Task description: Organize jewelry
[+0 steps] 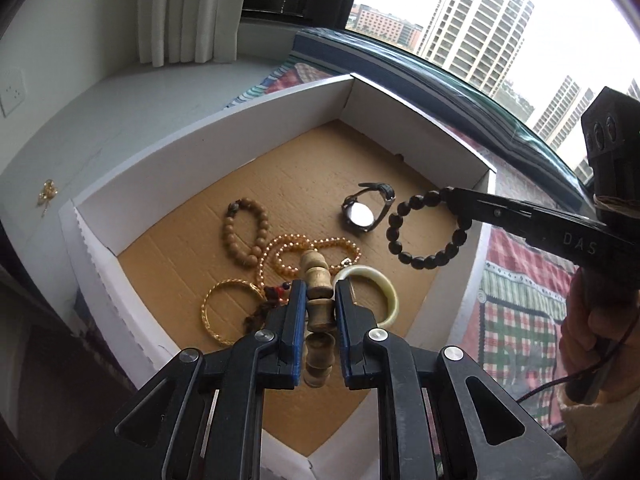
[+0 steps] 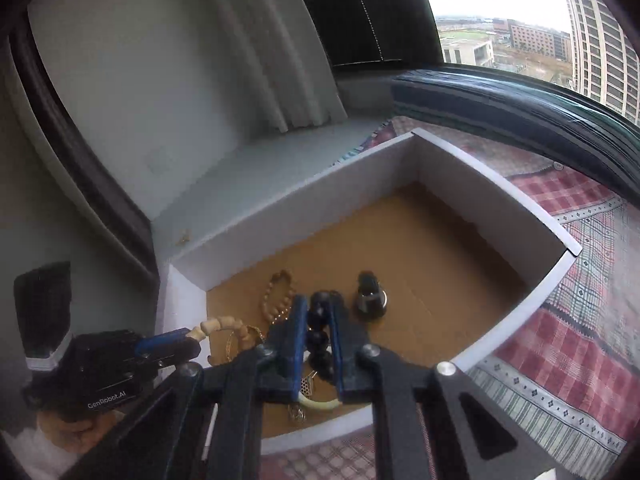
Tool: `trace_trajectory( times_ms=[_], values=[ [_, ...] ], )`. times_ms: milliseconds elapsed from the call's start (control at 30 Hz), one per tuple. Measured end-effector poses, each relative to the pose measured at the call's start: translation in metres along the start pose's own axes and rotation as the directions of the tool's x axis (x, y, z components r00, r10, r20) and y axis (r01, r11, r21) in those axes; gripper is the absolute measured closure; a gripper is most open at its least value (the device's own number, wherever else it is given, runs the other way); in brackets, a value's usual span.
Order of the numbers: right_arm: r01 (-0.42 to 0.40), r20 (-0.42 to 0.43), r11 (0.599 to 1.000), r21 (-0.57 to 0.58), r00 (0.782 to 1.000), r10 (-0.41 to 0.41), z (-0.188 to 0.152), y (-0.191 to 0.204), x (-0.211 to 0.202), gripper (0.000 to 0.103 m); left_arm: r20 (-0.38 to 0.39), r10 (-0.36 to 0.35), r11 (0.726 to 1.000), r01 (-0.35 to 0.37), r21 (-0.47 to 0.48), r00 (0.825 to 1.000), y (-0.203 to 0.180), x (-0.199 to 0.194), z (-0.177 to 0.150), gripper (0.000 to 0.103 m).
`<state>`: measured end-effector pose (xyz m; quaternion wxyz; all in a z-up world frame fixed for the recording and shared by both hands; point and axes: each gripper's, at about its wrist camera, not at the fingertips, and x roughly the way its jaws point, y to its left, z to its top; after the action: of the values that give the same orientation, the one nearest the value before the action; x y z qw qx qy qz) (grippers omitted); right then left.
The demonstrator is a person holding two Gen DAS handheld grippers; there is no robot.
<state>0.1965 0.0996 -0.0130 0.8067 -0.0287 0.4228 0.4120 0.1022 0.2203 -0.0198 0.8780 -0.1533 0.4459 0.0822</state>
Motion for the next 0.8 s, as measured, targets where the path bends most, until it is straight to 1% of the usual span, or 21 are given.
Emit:
trace_trajectory(
  times_ms=[33, 67, 100, 133, 167, 200, 267, 333, 400, 433, 467, 500, 533, 600, 633, 667, 733, 767, 800],
  values=[
    [0.009, -0.028, 1.000, -0.011, 1.000, -0.010, -0.007, 0.008, 0.015, 0.091, 0.002, 0.025, 1.000, -0.025, 0.003, 1.000, -0.001, 0.004, -0.004, 0.089],
    [0.025, -0.049, 0.999, -0.024, 0.998, -0.026, -0.014, 0.013, 0.028, 0.090, 0.007, 0.048, 0.999, -0.048, 0.000, 0.999, -0.002, 0.006, -0.006, 0.086],
    [0.035, -0.068, 0.998, -0.043, 0.997, -0.038, -0.019, 0.019, 0.039, 0.090, 0.013, 0.069, 0.998, -0.069, 0.000, 0.998, -0.002, 0.006, -0.008, 0.073],
    [0.050, -0.079, 0.997, -0.062, 0.995, -0.055, -0.025, 0.023, 0.046, 0.089, 0.023, 0.090, 0.996, -0.090, 0.002, 0.996, -0.003, 0.005, -0.010, 0.062],
    [0.073, -0.088, 0.995, -0.075, 0.993, -0.079, -0.028, 0.026, 0.050, 0.079, 0.039, 0.116, 0.993, -0.117, 0.007, 0.992, -0.004, 0.003, -0.011, 0.038],
    [0.087, -0.094, 0.993, -0.082, 0.991, -0.094, -0.031, 0.027, 0.052, 0.074, 0.062, 0.160, 0.987, -0.161, 0.016, 0.985, -0.005, 0.000, -0.011, 0.017],
    [0.093, -0.078, 0.992, -0.086, 0.992, -0.100, -0.032, 0.031, 0.045, 0.040, 0.124, 0.248, 0.966, -0.255, 0.044, 0.961, -0.013, -0.008, -0.010, 0.001],
    [0.125, -0.043, 0.986, -0.108, 0.991, -0.130, -0.032, 0.033, 0.032, 0.031, 0.186, 0.349, 0.930, -0.364, 0.055, 0.919, -0.021, -0.014, -0.006, 0.001],
    [0.172, -0.003, 0.976, -0.132, 0.985, -0.174, -0.033, 0.036, 0.020, 0.026, 0.191, 0.453, 0.884, -0.466, 0.026, 0.871, -0.024, -0.017, -0.002, 0.001],
    [0.193, 0.011, 0.972, -0.137, 0.981, -0.193, -0.033, 0.038, 0.015, 0.024, 0.194, 0.483, 0.868, -0.495, 0.019, 0.854, -0.025, -0.018, -0.001, 0.001],
    [0.209, 0.021, 0.968, -0.136, 0.978, -0.208, -0.034, 0.037, 0.010, 0.024, 0.200, 0.494, 0.862, -0.506, 0.012, 0.846, -0.025, -0.019, 0.000, 0.001],
    [0.220, 0.025, 0.967, -0.130, 0.976, -0.218, -0.035, 0.036, 0.007, 0.024, 0.195, 0.494, 0.864, -0.504, 0.003, 0.848, -0.024, -0.019, 0.000, 0.001],
    [0.227, 0.025, 0.966, -0.120, 0.974, -0.226, -0.035, 0.034, 0.005, 0.024, 0.174, 0.489, 0.869, -0.495, -0.007, 0.855, -0.021, -0.019, 0.000, 0.001],
    [0.241, 0.024, 0.965, -0.107, 0.971, -0.240, -0.036, 0.030, 0.002, 0.024, 0.125, 0.460, 0.887, -0.462, -0.014, 0.879, -0.018, -0.017, 0.001, 0.001],
    [0.249, 0.024, 0.963, -0.106, 0.968, -0.248, -0.038, 0.029, 0.000, 0.024, 0.113, 0.446, 0.894, -0.448, -0.012, 0.888, -0.017, -0.016, 0.001, 0.001],
    [0.259, 0.023, 0.960, -0.109, 0.966, -0.258, -0.039, 0.029, 0.000, 0.024, 0.107, 0.440, 0.897, -0.442, -0.010, 0.891, -0.016, -0.016, 0.001, 0.001],
    [0.280, 0.024, 0.953, -0.120, 0.960, -0.279, -0.042, 0.029, -0.001, 0.024, 0.091, 0.450, 0.892, -0.451, -0.004, 0.889, -0.018, -0.015, 0.000, 0.001],
    [0.288, 0.022, 0.949, -0.128, 0.958, -0.287, -0.043, 0.030, 0.000, 0.024, 0.075, 0.450, 0.893, -0.451, 0.001, 0.890, -0.018, -0.014, 0.000, 0.001],
    [0.291, 0.021, 0.947, -0.138, 0.956, -0.291, -0.045, 0.032, 0.000, 0.024, 0.065, 0.441, 0.897, -0.442, 0.003, 0.895, -0.019, -0.014, -0.001, 0.001]
  ],
)
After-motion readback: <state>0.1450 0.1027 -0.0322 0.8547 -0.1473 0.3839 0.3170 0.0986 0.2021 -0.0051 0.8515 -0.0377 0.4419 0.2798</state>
